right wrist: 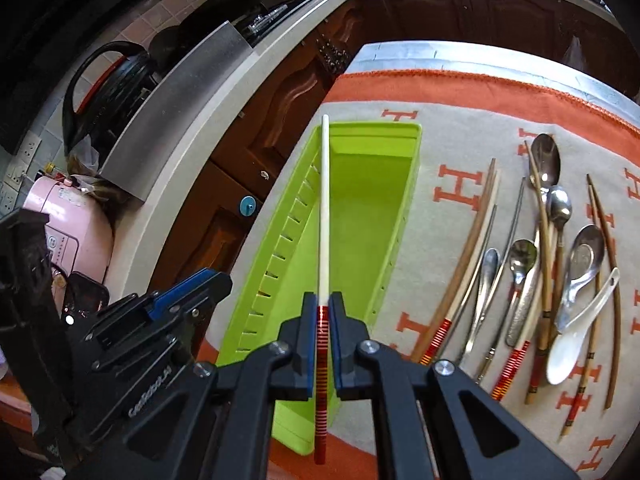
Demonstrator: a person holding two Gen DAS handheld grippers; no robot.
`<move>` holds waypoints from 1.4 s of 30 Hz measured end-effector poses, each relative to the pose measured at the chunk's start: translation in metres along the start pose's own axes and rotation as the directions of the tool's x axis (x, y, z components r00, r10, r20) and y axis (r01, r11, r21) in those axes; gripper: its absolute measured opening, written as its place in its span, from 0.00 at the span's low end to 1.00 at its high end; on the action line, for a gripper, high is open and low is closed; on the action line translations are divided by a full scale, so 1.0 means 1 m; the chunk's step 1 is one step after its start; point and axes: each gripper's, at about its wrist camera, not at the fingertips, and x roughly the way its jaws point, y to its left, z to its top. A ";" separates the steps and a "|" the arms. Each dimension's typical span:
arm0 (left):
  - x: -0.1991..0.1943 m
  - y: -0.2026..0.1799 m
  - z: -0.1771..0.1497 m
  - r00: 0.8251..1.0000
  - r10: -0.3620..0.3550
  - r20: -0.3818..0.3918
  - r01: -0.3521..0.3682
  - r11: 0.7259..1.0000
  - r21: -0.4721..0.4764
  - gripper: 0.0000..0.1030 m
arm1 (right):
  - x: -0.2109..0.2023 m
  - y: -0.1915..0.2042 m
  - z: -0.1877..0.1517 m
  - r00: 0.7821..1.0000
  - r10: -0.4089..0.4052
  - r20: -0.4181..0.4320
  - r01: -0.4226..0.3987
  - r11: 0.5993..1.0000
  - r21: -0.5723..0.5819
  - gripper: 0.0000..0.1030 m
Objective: Organize utensils
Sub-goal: 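Carry the chopstick over the green tray and open the right tool, then move both tools to the pair of plain wooden chopsticks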
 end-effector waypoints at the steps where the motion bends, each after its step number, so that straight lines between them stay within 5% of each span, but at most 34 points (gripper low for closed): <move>1: -0.001 0.001 -0.001 1.000 0.000 0.003 0.000 1.000 0.000 0.20 | 0.008 0.000 0.003 1.000 -0.009 -0.011 0.010 1.000 0.007 0.07; 6: 0.001 0.002 0.000 1.000 -0.025 0.017 0.025 1.000 0.001 0.35 | 0.018 0.002 0.004 0.999 -0.031 -0.028 0.031 1.000 0.005 0.13; 10: 0.000 -0.001 0.005 0.999 -0.034 0.032 0.033 0.999 0.006 0.41 | 0.002 -0.006 0.001 0.999 -0.051 -0.015 0.051 0.999 0.001 0.43; 13: -0.003 -0.007 0.006 0.998 -0.045 0.048 0.044 0.999 0.019 0.49 | -0.020 -0.023 -0.002 0.997 -0.071 0.021 0.070 0.997 0.035 0.56; 21: -0.012 -0.040 0.015 0.993 -0.092 0.068 0.086 0.992 0.087 0.50 | -0.092 -0.081 -0.020 0.960 -0.226 0.163 0.208 0.971 0.117 0.57; 26: -0.014 -0.072 0.020 0.983 -0.156 0.097 0.143 0.982 0.126 0.60 | -0.139 -0.109 -0.029 0.886 -0.355 0.299 0.317 0.933 0.169 0.62; 31: -0.011 -0.102 0.029 0.959 -0.273 0.078 0.260 0.955 0.146 0.70 | -0.154 -0.138 -0.028 0.872 -0.407 0.272 0.370 0.912 0.179 0.65; 38: 0.026 -0.148 0.046 0.954 -0.295 -0.054 0.299 0.942 0.150 0.70 | -0.144 -0.177 -0.034 0.892 -0.389 0.230 0.352 0.917 0.186 0.64; 42: 0.063 -0.167 0.057 0.931 -0.335 -0.143 0.348 0.934 0.080 0.67 | -0.128 -0.191 -0.036 0.911 -0.354 0.213 0.324 0.932 0.162 0.51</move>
